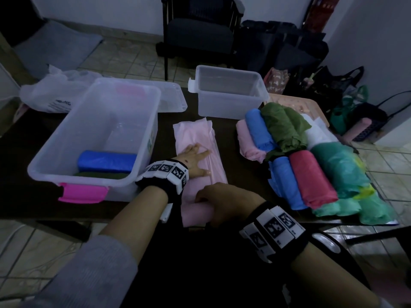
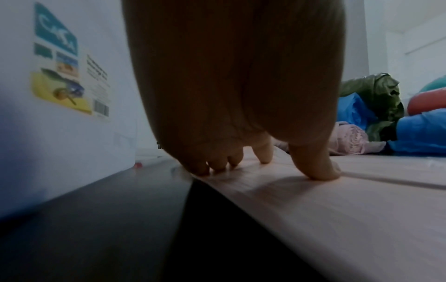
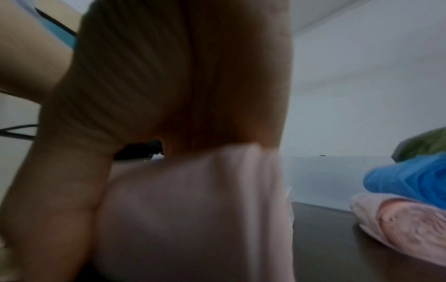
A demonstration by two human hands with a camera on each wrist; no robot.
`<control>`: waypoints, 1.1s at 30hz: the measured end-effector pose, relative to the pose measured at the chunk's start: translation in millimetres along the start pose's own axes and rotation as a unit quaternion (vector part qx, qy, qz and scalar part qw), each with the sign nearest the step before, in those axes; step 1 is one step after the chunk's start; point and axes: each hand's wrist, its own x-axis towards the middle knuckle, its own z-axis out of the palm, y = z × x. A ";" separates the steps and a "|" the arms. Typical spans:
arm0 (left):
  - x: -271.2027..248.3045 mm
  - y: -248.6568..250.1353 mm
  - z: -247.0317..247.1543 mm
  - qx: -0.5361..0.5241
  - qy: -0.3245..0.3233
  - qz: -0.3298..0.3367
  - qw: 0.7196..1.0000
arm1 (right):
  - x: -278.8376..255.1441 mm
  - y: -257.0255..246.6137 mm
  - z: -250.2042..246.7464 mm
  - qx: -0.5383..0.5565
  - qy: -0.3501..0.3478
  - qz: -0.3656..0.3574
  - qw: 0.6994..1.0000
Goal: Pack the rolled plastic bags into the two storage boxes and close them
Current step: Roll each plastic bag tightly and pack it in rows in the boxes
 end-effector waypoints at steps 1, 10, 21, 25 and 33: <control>-0.3 0.0 0.1 -0.004 0.003 0.002 1.000 | -1.3 2.3 2.0 0.018 0.014 0.000 1.000; 0.0 2.3 -1.4 -0.018 0.020 0.001 1.000 | -4.7 18.9 -2.6 0.079 0.024 0.011 0.997; -53.3 21.3 0.0 -0.172 0.180 -0.031 0.968 | 16.4 37.3 -17.6 0.135 0.047 0.045 0.989; -74.7 18.2 4.3 -0.168 0.134 0.003 0.977 | 19.9 40.9 -19.6 0.121 0.038 0.064 0.990; -87.9 11.2 16.1 -0.120 0.055 0.007 0.991 | 17.9 39.5 -15.3 0.116 0.131 0.076 0.982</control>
